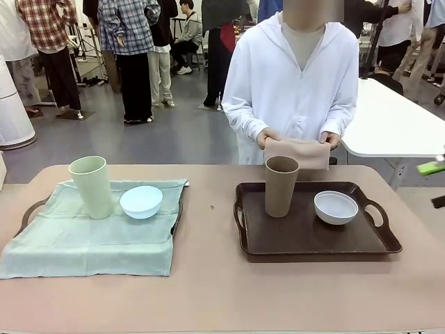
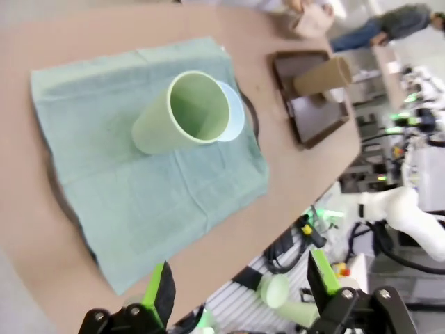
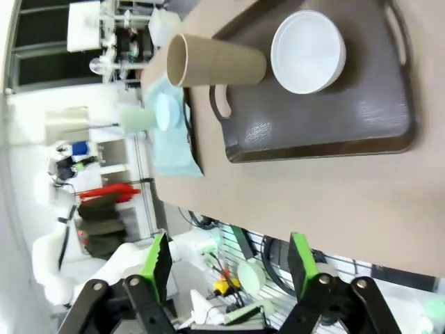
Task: Set up a tray with a mat and arrange the tableware.
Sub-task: Pick up the Picnic Bowl and Reusable plastic cup from the Handle tray in front of the human's position and hold them in the air.
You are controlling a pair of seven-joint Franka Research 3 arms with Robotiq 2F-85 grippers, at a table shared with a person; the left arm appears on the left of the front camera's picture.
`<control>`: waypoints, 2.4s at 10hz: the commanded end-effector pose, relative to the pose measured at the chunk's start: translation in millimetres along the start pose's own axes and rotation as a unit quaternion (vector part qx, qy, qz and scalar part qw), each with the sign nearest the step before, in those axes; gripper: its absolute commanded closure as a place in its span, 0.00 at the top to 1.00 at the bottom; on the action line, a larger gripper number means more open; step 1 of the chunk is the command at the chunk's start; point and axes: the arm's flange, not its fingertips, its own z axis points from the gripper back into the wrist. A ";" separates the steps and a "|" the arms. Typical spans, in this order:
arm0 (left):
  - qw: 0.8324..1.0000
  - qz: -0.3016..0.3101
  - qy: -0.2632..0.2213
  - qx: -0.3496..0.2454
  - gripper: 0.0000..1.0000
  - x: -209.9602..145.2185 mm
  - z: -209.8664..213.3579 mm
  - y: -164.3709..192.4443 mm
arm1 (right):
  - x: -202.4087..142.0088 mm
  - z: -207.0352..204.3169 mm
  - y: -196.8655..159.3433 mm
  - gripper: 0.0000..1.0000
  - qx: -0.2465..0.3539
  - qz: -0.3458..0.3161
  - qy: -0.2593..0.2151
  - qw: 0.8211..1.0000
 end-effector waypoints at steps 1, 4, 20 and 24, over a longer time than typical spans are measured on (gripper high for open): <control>0.999 0.008 0.012 -0.034 1.00 -5.5 15.2 19.7 | -26.4 1.7 -31.9 0.88 0.049 -0.016 -0.019 0.998; 0.997 0.014 0.018 -0.074 1.00 -27.7 21.7 42.2 | -45.6 24.2 -51.9 0.88 0.083 -0.040 -0.050 0.995; 0.994 -0.087 -0.018 -0.071 1.00 -70.7 44.4 34.6 | -33.6 54.3 -63.8 0.88 0.091 -0.080 -0.048 0.991; 0.993 -0.095 -0.019 -0.066 1.00 -70.5 39.5 36.1 | -31.3 53.1 -65.5 0.88 0.087 -0.089 -0.047 0.991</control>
